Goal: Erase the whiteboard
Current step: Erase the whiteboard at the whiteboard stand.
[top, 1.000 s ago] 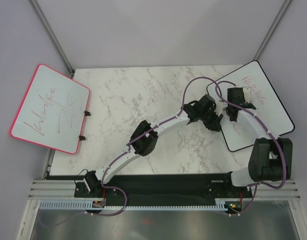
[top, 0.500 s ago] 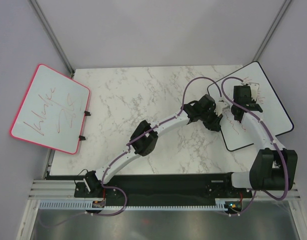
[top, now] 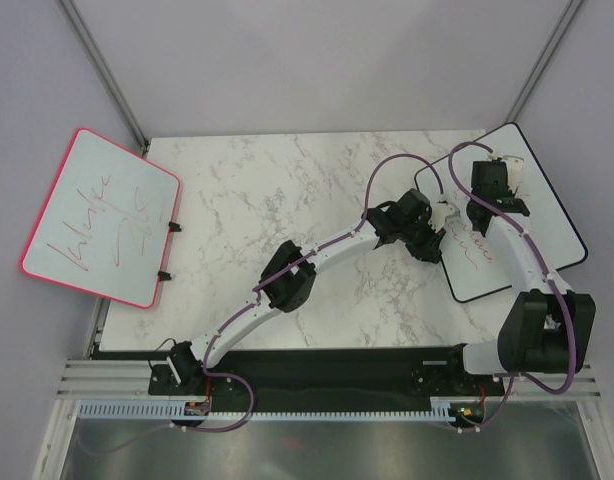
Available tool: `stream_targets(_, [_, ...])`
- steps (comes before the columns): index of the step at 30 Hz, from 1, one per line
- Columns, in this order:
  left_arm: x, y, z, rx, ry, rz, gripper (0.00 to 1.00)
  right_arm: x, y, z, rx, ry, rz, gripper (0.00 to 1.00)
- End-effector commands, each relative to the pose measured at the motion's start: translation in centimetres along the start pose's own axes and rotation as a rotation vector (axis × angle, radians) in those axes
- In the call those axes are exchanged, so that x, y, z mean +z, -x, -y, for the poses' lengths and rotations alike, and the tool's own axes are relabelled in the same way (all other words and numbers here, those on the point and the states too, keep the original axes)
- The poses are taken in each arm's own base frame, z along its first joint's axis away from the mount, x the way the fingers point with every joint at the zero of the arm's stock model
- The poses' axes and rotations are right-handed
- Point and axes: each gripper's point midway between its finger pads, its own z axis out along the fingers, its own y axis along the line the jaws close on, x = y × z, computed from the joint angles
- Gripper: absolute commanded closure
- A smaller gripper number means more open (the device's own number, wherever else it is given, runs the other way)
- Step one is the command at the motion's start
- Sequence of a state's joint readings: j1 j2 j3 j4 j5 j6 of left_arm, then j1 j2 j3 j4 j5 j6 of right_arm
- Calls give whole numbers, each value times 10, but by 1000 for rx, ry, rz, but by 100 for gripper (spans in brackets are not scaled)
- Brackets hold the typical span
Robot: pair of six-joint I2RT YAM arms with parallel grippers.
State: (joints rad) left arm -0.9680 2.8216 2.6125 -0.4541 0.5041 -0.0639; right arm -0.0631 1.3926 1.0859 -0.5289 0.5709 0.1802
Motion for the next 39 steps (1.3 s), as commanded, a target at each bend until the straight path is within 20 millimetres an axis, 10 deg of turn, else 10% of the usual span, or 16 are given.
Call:
stream_targets(1, [3,-18,-17,-71,34,-35,98,0,20,-6,64,23,35,65])
stream_targets(17, [3,-18,-15,-65,24,-36,98,26,34,0,95,-84,33,54])
stream_targets(22, [3,-18,-15,-66,19,-37,98,25,35,8,93,-127,43,37])
stream_targets(39, [3,-18,-14,-70,12,-37,98,31,32,5,81,-70,53,50])
